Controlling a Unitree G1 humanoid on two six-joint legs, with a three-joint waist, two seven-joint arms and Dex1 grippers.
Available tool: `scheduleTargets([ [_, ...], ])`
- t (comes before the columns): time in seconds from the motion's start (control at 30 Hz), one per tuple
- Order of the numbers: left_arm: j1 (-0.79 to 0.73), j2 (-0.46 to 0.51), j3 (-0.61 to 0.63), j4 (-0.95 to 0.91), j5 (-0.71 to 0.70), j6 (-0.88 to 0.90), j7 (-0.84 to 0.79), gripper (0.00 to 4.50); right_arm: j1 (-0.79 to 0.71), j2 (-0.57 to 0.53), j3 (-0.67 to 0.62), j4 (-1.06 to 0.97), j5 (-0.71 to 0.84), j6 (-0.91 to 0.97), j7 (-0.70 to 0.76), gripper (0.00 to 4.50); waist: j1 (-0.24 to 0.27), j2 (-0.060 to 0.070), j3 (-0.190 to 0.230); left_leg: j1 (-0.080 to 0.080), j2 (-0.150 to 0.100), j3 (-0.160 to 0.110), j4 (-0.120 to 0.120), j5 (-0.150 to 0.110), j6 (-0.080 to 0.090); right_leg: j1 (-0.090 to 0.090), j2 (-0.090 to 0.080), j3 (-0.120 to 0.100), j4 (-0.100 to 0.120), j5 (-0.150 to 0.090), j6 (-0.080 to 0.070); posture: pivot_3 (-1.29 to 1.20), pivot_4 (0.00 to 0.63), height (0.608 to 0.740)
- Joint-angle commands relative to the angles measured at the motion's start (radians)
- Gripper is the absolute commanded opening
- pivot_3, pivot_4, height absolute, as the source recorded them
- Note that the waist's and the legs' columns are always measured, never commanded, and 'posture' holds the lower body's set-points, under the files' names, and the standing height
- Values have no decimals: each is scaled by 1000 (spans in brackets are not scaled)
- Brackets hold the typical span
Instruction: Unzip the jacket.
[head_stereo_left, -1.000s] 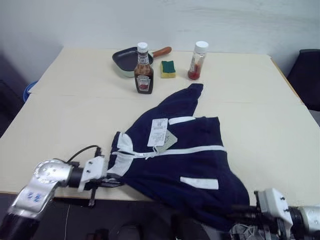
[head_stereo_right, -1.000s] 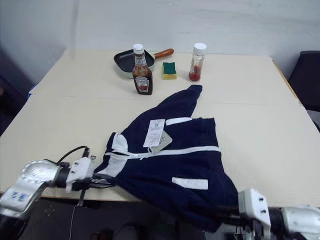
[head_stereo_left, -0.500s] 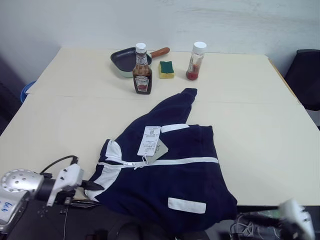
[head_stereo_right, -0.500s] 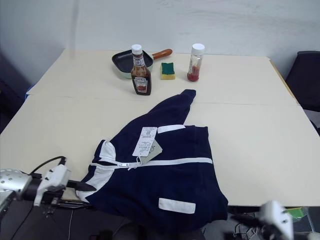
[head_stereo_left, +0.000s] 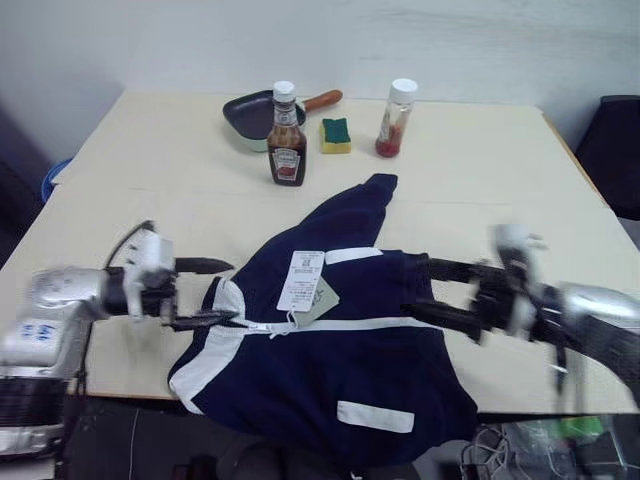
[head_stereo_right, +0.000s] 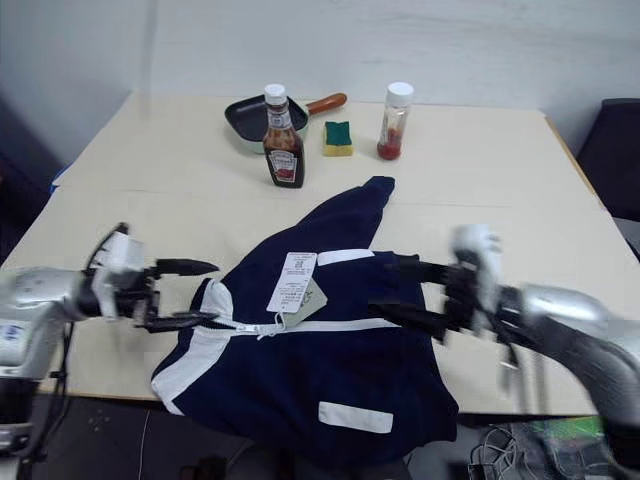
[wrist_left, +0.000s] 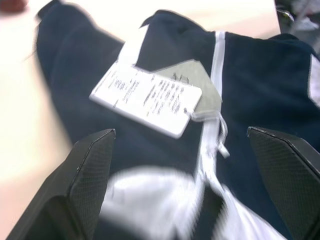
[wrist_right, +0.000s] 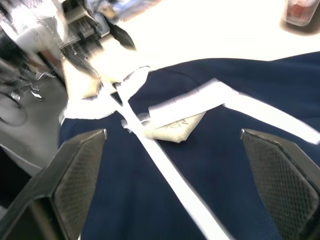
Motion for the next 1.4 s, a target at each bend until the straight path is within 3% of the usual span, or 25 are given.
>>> scheduleTargets([
  [0.03,-12,-39,-64,23,78,-89,4,4465,-118,91,81,90,7,158,-158,4500,-2,0,0,-3,0,0,0,0,0,-3,-1,0,1,0,0,0,150,740],
  [0.2,9,-76,-88,36,106,-119,21,4465,-209,251,74,206,31,261,-272,4500,-18,-1,-1,-33,1,-3,16,0,1,-33,-3,-3,22,0,0,0,150,740],
  [0.33,46,-74,-97,49,131,-141,20,4465,-244,342,71,248,73,334,-288,4500,-27,-1,-1,-31,0,-2,19,0,1,-31,-4,-2,24,0,0,0,150,740],
  [0.53,56,-80,-95,72,141,-150,30,4465,-261,366,155,228,-13,335,-231,4500,-36,-1,-1,-29,0,-2,18,2,0,-31,-3,-2,24,0,0,0,150,740],
  [0.87,62,-76,-78,120,151,-192,43,4465,-301,463,128,339,-73,382,-221,4500,-46,-1,-1,-29,1,-3,17,2,0,-31,-3,-3,25,0,0,0,150,740],
  [1.23,47,-94,-102,170,167,-214,38,4465,-377,665,97,554,-153,439,-274,4500,-50,0,-2,-29,0,-3,17,2,-1,-31,-3,-3,27,0,0,0,150,740],
  [1.4,49,-102,-108,168,172,-214,47,4500,-405,728,79,632,-235,366,-311,3318,-53,0,-2,-28,0,-3,16,2,-1,-31,-3,-3,27,0,0,0,150,740],
])
